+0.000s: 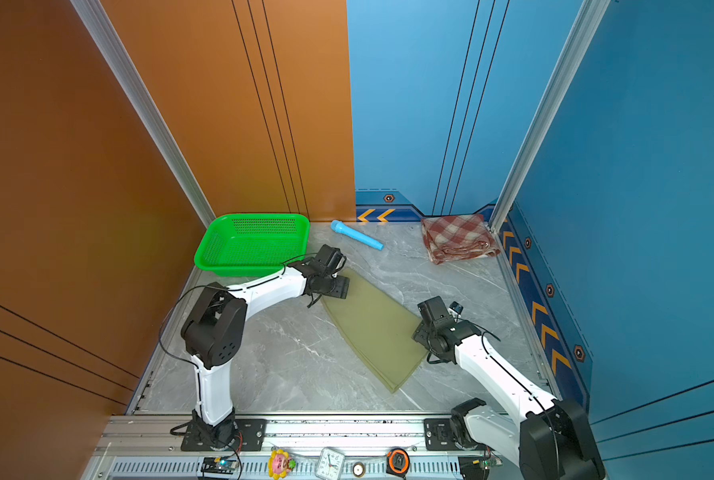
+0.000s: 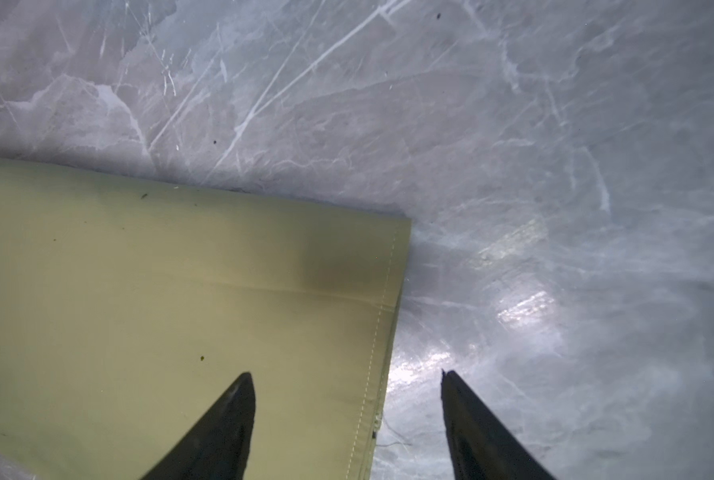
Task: Fold and stack the skirts
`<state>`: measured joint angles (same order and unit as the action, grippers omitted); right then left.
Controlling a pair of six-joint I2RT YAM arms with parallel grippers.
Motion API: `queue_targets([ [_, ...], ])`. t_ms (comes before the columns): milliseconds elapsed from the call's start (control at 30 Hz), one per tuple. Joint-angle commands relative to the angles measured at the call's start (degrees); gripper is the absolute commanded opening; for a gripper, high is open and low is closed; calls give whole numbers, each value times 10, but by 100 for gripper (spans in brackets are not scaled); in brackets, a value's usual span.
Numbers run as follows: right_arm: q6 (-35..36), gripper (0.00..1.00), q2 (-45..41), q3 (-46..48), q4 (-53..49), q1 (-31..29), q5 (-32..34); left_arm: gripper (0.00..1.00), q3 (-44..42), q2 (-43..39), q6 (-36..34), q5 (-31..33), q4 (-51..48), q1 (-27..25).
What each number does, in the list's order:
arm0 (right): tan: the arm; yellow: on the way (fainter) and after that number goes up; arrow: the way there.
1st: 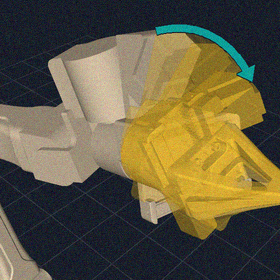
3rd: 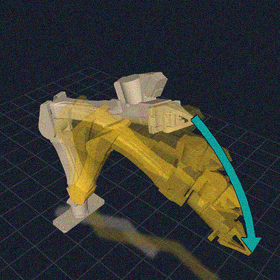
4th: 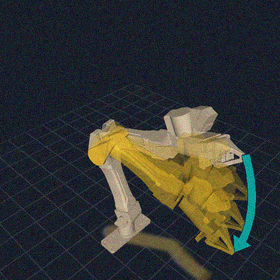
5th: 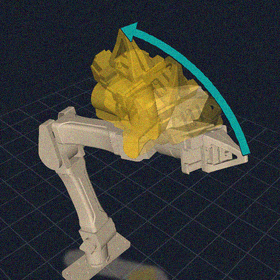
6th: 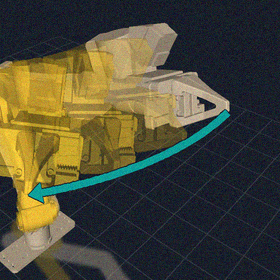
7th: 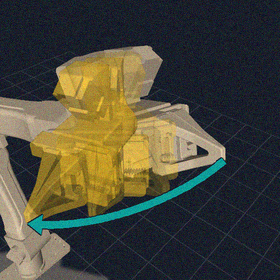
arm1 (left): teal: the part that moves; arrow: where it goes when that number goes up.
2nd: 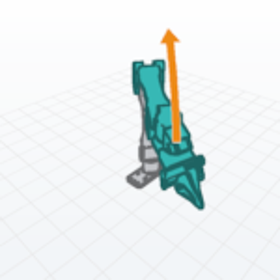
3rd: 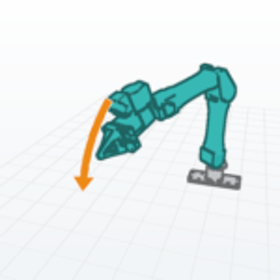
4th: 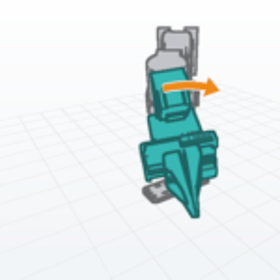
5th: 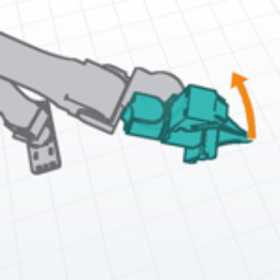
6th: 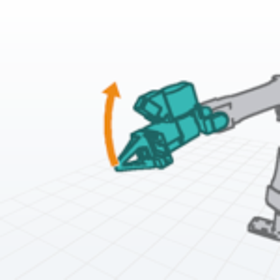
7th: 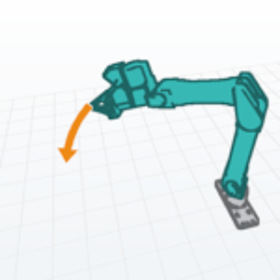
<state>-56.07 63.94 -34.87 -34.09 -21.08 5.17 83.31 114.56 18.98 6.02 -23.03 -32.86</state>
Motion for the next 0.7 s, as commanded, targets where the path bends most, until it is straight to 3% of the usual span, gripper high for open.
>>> queue_targets([
  [0,-14,67,25,11,36,6,-30,79,32,21,-20,4,-8,12],
  [367,-1,38,112,-3,103,19,-50,72,54,76,-7,-50,4,45],
  [567,50,30,151,-47,110,55,-52,44,26,63,12,-81,6,49],
  [667,83,28,191,-84,116,80,-65,39,-11,37,35,-92,6,51],
])
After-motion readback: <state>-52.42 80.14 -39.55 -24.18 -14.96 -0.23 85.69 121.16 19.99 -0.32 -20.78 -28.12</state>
